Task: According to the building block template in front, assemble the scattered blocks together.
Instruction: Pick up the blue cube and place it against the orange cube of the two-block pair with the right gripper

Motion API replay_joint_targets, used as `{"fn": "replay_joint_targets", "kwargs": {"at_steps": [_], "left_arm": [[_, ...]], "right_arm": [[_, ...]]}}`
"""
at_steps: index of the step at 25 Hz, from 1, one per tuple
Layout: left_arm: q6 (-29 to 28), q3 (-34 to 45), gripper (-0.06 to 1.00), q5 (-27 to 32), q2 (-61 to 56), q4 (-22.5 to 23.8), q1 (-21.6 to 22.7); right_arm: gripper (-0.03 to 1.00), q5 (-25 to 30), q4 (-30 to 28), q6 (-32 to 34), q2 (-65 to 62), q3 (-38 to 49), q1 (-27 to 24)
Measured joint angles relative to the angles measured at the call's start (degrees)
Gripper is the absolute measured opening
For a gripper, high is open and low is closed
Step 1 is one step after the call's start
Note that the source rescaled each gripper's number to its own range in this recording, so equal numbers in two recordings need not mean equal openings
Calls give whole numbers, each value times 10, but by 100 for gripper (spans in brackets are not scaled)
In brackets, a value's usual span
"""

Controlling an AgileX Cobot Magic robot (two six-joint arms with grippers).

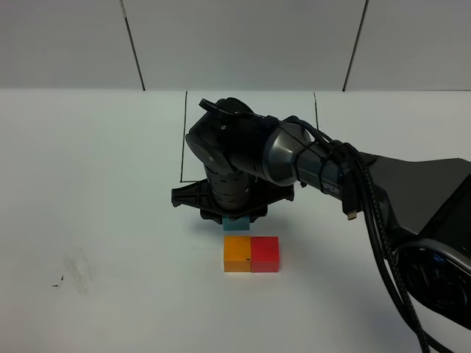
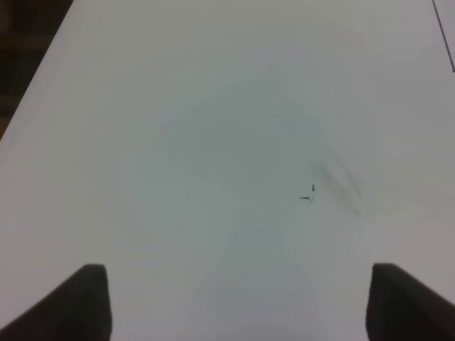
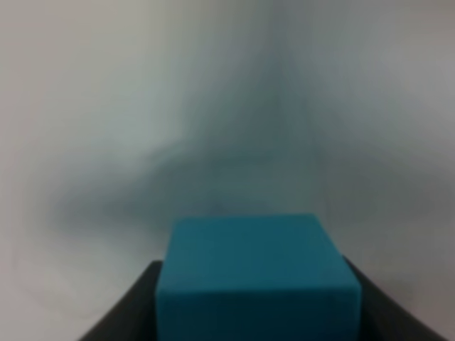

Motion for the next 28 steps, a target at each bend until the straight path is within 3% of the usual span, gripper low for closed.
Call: {"fn": "replay_joint_targets", "kwargs": {"at_steps": [28], "left_arm": [[0, 0, 60, 0, 0, 0, 0]], "right_arm": [[0, 7, 8, 24, 43, -2, 0]]}}
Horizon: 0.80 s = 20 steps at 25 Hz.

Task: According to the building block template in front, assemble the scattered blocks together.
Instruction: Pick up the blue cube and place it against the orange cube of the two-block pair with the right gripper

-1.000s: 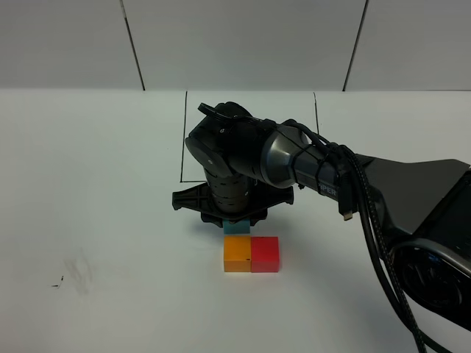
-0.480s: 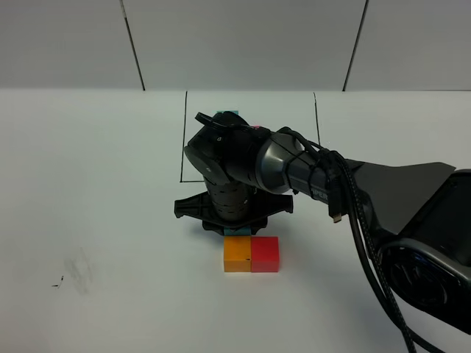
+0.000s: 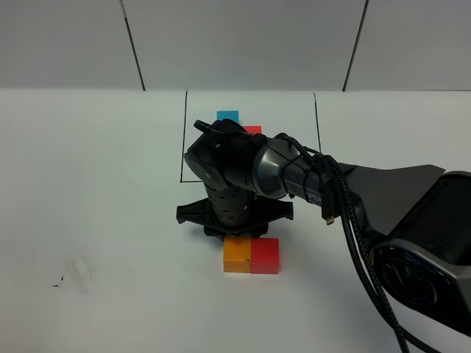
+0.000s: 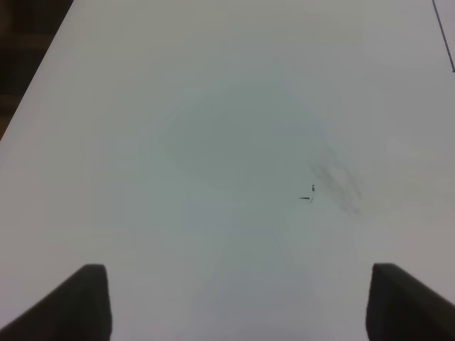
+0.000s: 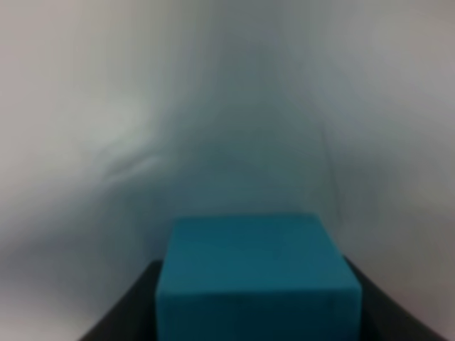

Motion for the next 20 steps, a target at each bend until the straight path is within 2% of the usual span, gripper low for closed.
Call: {"fn": "replay_joint_targets", "kwargs": {"at_steps": [20], "left_arm": [[0, 0, 60, 0, 0, 0, 0]], "right_arm": [[0, -2, -6, 0, 0, 0, 0]]}}
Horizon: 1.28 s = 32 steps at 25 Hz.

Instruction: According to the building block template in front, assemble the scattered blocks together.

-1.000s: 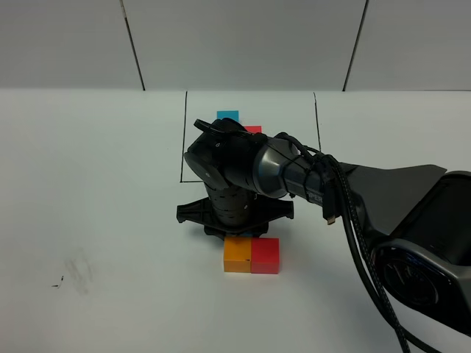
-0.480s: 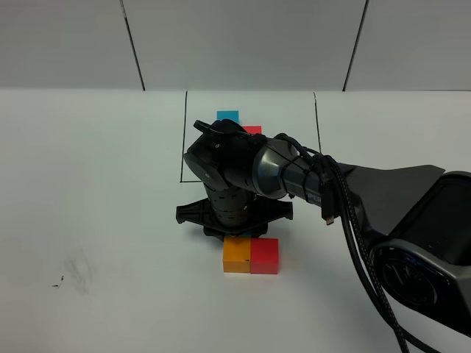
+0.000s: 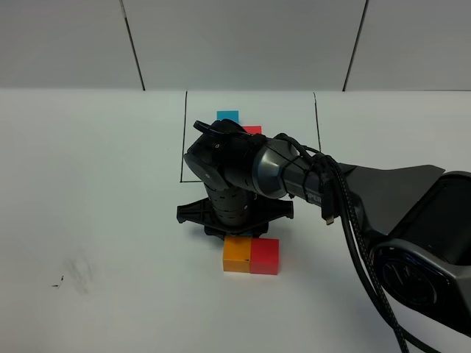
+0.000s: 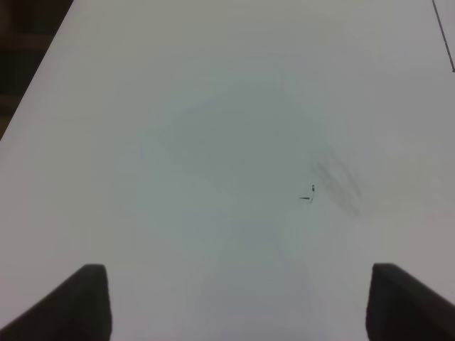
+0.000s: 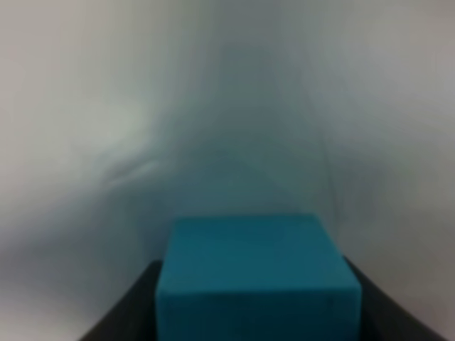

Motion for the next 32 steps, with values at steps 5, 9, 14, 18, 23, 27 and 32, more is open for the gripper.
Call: {"fn": "replay_joint_targets", "kwargs": {"at_steps": [5, 9, 14, 18, 23, 27, 32], "left_arm": [[0, 0, 60, 0, 0, 0, 0], [0, 0, 60, 0, 0, 0, 0], [0, 0, 60, 0, 0, 0, 0], [0, 0, 60, 0, 0, 0, 0], [0, 0, 60, 0, 0, 0, 0], [0, 0, 60, 0, 0, 0, 0], [0, 0, 60, 0, 0, 0, 0]], "right_arm": [[0, 0, 0, 0, 0, 0, 0], [0, 0, 4, 11, 0, 0, 0], [7, -6, 7, 15, 0, 0, 0], [26, -12, 6, 15, 0, 0, 0], [48, -26, 1, -9, 0, 0, 0], [66, -33, -11, -36, 0, 0, 0], [87, -35, -45, -46, -15, 0, 0]]}}
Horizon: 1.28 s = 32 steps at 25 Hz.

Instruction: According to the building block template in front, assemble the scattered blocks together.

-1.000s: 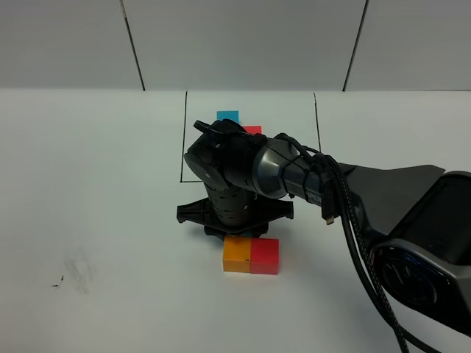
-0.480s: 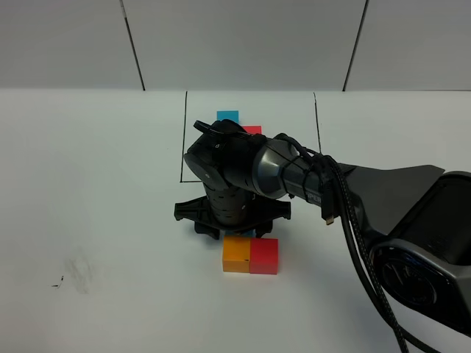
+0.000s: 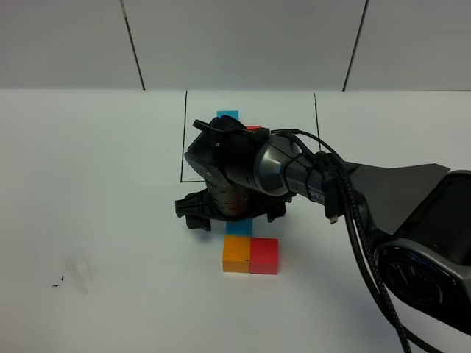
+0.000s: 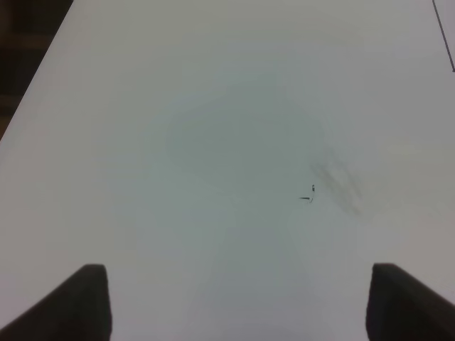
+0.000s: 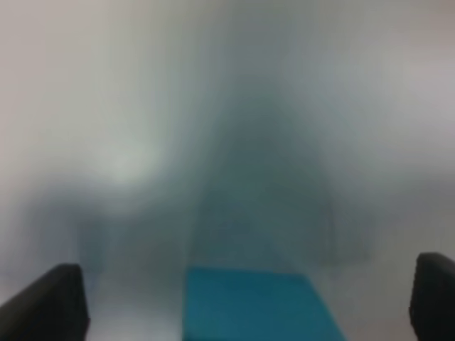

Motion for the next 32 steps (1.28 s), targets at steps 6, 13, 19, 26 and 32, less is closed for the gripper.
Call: {"fn": "replay_joint_targets", "kwargs": {"at_steps": [6, 13, 19, 26, 32], "left_arm": [[0, 0, 60, 0, 0, 0, 0], [0, 0, 60, 0, 0, 0, 0], [-1, 0, 60, 0, 0, 0, 0], [-1, 0, 60, 0, 0, 0, 0], [-1, 0, 60, 0, 0, 0, 0]], "right_arm": [[94, 3, -50, -1, -84, 0, 0], [95, 9, -159, -40, -215, 0, -13], [95, 39, -179, -164, -360, 0, -92], [95, 89, -186, -322, -538, -1, -234], [95, 121, -189, -471, -640, 4, -375]]}}
